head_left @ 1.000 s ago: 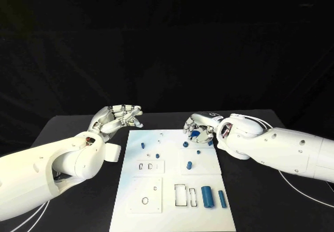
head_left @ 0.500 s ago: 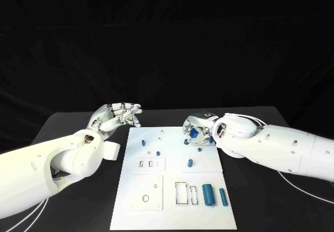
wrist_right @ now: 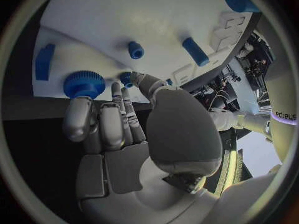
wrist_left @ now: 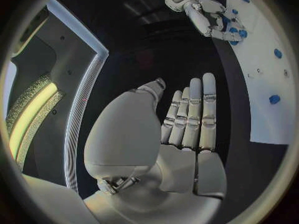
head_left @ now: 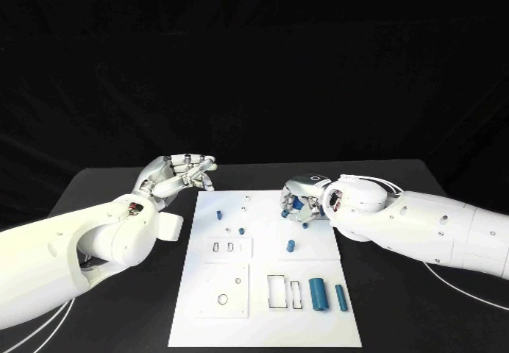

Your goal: Assemble the parts on the task board

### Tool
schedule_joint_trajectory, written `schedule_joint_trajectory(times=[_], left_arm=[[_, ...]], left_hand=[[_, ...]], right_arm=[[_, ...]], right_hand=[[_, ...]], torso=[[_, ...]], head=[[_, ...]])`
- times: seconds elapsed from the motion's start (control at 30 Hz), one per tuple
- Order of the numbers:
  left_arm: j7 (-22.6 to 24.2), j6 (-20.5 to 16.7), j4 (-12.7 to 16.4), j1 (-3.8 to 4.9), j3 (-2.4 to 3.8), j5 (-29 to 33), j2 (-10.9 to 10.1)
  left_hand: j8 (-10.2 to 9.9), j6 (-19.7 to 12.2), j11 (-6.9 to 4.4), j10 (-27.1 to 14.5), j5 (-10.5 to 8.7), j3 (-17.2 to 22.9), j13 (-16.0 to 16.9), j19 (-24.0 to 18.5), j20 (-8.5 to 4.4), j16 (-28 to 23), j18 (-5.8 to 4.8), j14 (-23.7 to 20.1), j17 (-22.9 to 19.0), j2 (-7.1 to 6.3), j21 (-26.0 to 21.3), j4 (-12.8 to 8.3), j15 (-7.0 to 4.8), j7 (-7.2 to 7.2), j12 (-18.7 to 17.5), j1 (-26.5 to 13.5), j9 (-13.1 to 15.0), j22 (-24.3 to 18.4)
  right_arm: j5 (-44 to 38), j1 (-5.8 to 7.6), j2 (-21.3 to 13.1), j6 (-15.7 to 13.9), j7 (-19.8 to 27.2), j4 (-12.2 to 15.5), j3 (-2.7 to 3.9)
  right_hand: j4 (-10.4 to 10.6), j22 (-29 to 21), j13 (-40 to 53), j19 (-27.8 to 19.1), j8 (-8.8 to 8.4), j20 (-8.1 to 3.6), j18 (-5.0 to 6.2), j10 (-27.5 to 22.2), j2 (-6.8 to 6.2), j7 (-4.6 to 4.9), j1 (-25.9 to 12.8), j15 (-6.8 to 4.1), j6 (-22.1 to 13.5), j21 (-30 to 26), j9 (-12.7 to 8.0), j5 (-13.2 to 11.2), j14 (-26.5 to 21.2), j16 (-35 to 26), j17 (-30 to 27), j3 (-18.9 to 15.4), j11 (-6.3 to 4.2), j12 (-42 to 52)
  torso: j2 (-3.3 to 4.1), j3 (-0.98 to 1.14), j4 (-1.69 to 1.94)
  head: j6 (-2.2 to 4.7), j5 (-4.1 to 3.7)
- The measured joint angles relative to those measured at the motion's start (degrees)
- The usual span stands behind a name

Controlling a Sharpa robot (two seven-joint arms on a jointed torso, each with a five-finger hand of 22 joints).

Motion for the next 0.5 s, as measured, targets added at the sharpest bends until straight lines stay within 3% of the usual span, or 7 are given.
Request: schedule_joint_trajectory(times=[0.27,0.33,0.5], left_arm=[[-0.1,0.2,0.0,0.02,0.01,0.0,0.0],[-0.2,0.2,0.0,0.03,0.01,0.0,0.0],[-0.3,0.3,0.0,0.06,0.02,0.0,0.0]], left_hand=[[0.0,0.0,0.0,0.0,0.0,0.0,0.0,-0.4,0.0,0.2,0.0,-0.4,0.0,0.0,0.4,0.0,-0.02,0.0,-0.3,0.0,0.0,0.3],[0.0,0.0,0.0,0.0,0.0,0.0,0.0,-0.4,0.0,0.2,-0.01,-0.4,0.0,0.0,0.4,0.0,-0.02,0.0,-0.3,0.0,0.0,0.3],[0.0,0.0,0.0,0.0,0.0,0.0,0.0,-0.4,0.0,0.2,0.0,-0.4,0.0,0.0,0.4,0.0,-0.02,0.0,-0.3,0.0,0.0,0.3]], right_arm=[[-0.3,-0.18,0.4,-0.1,-0.3,-0.2,0.01],[-0.3,-0.22,0.5,-0.1,-0.4,-0.3,0.0],[-0.3,-0.29,0.6,-0.2,-0.6,-0.4,-0.03]], right_hand=[[1.1,1.3,0.5,0.4,0.0,0.01,0.01,0.8,0.62,-0.18,0.6,0.0,0.2,0.9,0.5,0.0,0.0,0.8,0.7,0.5,-0.08,0.3],[2.0,1.7,0.7,0.8,0.0,0.0,0.0,1.5,1.38,-0.17,-0.2,0.0,0.2,1.1,0.7,0.0,0.0,1.3,0.9,0.6,-0.26,0.3],[2.6,2.5,1.0,1.0,0.0,-0.2,0.0,2.4,1.9,-0.45,-0.1,0.0,0.5,1.5,1.0,-0.3,0.0,1.7,1.2,1.1,-0.54,0.6]], torso=[[0.14,0.02,-0.05],[0.16,0.03,-0.09],[0.2,0.04,-0.13]], head=[[-0.03,0.29],[-0.03,0.34],[0.01,0.38]])
